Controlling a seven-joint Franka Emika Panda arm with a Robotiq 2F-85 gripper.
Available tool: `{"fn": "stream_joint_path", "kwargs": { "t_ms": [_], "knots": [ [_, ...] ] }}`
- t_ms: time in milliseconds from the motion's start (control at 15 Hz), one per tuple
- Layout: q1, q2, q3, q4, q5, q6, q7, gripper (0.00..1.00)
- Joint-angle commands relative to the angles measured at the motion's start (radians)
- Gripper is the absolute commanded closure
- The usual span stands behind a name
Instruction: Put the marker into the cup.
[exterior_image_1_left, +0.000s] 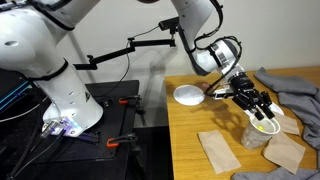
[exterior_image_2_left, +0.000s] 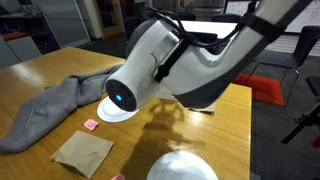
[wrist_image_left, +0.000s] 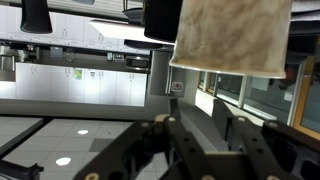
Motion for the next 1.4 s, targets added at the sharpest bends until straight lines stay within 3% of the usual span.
{"fn": "stream_joint_path", "kwargs": {
  "t_ms": [0, 200, 267, 1333],
  "knots": [
    [-0.005, 0.018, 0.007, 0.040, 0.000, -0.038, -0.001, 0.26],
    [-0.001, -0.006, 0.009, 0.031, 0.007, -0.060, -0.010, 0.04],
    [0.001, -0.025, 0.011, 0.019, 0.009, -0.071, -0.014, 0.01],
    [0.001, -0.365, 0.071, -0.072, 0.128, -0.266, -0.215, 0.00]
  ]
}}
